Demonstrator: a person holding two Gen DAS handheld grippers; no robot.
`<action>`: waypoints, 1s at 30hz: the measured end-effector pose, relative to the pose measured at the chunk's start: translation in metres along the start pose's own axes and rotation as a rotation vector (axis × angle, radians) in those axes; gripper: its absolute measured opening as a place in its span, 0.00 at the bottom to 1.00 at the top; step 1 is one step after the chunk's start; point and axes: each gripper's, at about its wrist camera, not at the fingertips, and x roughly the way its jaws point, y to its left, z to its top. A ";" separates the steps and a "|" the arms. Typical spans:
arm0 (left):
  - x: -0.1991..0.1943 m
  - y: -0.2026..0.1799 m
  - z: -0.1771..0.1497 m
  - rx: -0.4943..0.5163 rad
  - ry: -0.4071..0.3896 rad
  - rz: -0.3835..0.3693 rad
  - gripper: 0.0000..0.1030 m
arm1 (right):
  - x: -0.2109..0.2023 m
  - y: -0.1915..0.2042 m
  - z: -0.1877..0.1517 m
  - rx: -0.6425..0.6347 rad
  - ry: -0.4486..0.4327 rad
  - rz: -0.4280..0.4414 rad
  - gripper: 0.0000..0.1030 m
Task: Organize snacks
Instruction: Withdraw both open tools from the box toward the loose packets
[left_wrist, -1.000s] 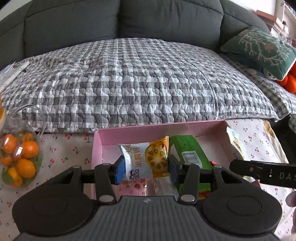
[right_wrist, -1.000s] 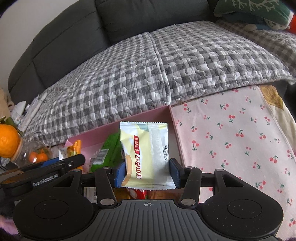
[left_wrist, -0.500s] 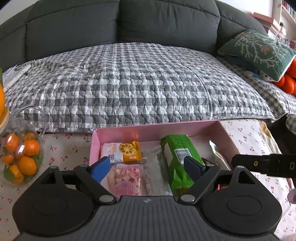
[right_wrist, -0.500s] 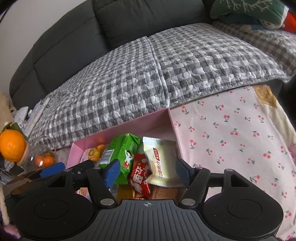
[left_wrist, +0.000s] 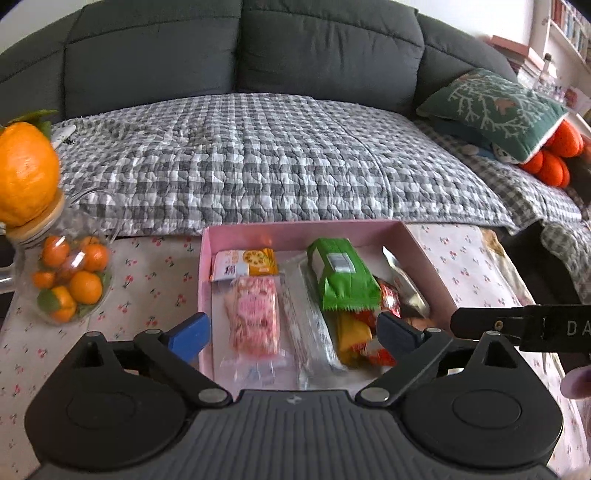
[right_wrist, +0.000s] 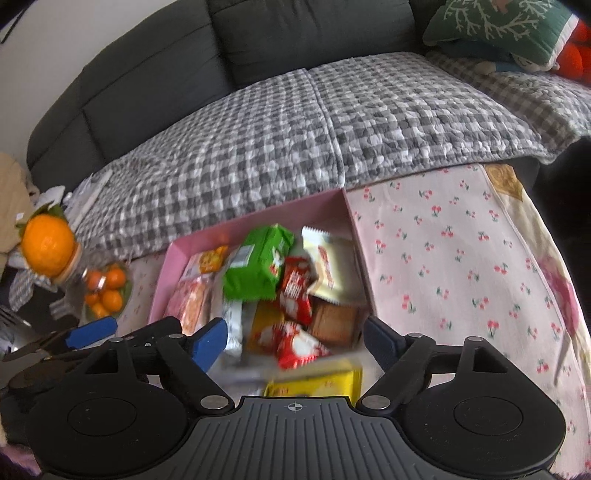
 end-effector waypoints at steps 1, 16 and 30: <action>-0.004 0.000 -0.003 0.008 0.000 -0.001 0.95 | -0.003 0.002 -0.003 -0.004 0.006 -0.002 0.81; -0.040 0.005 -0.048 0.044 0.024 0.010 0.99 | -0.028 0.011 -0.043 0.016 0.063 -0.039 0.85; -0.028 0.048 -0.082 -0.049 0.002 0.040 0.98 | -0.029 -0.024 -0.071 0.122 -0.036 0.007 0.85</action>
